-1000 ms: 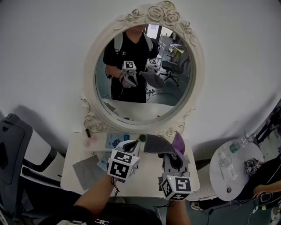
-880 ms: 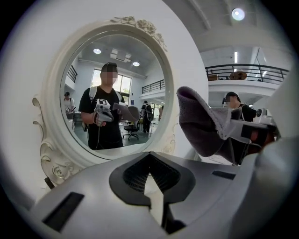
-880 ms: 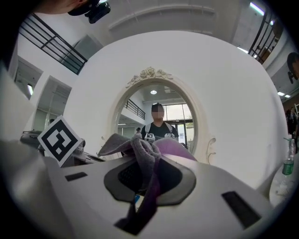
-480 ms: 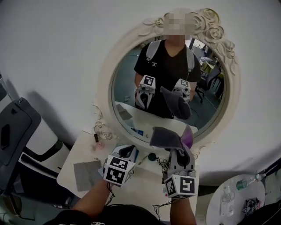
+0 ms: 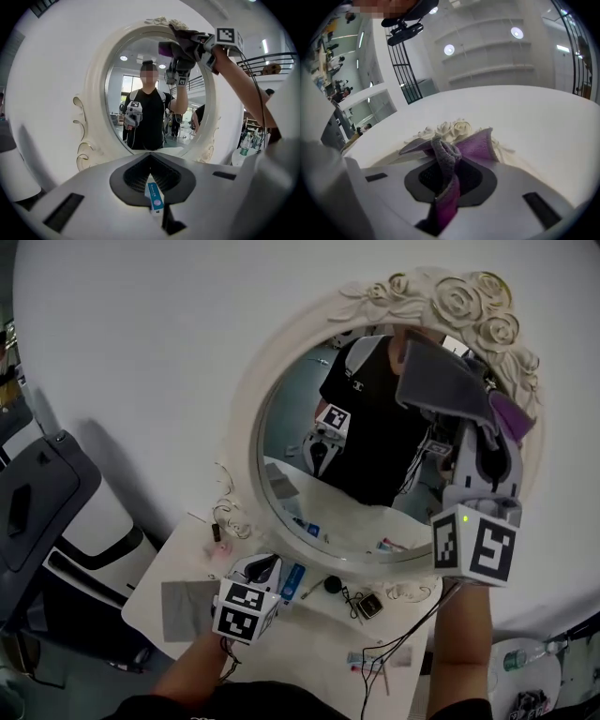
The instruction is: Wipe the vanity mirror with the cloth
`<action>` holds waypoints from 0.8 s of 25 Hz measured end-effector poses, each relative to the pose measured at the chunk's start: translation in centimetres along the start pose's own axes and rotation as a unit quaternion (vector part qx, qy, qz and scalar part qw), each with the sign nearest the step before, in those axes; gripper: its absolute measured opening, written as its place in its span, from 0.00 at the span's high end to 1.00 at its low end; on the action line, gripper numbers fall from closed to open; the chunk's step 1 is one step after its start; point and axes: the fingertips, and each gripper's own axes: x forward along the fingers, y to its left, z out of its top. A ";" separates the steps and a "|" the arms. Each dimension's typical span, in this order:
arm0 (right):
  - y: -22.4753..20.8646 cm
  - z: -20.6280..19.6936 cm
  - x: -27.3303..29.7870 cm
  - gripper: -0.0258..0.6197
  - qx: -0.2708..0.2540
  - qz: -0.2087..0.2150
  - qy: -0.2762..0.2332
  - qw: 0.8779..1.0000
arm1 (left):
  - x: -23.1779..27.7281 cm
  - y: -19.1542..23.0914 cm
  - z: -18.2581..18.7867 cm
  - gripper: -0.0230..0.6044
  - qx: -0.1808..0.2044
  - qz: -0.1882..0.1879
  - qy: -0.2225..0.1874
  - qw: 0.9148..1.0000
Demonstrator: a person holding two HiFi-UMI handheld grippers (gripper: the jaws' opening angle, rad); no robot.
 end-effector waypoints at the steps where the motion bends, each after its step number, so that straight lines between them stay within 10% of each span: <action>1: -0.3 1.0 1.4 0.89 -0.011 -0.002 -0.006 1.000 | -0.3 0.4 0.0 0.96 -0.003 0.003 -0.002 1.000; 10: 1.4 0.7 5.4 0.89 -0.112 -0.012 0.010 0.994 | -1.2 2.2 0.1 0.96 -0.016 0.001 -0.012 1.000; 20: 2.2 -2.4 4.7 0.89 -0.032 0.025 0.109 0.993 | -0.3 1.6 0.3 0.96 0.001 -0.040 -0.011 0.999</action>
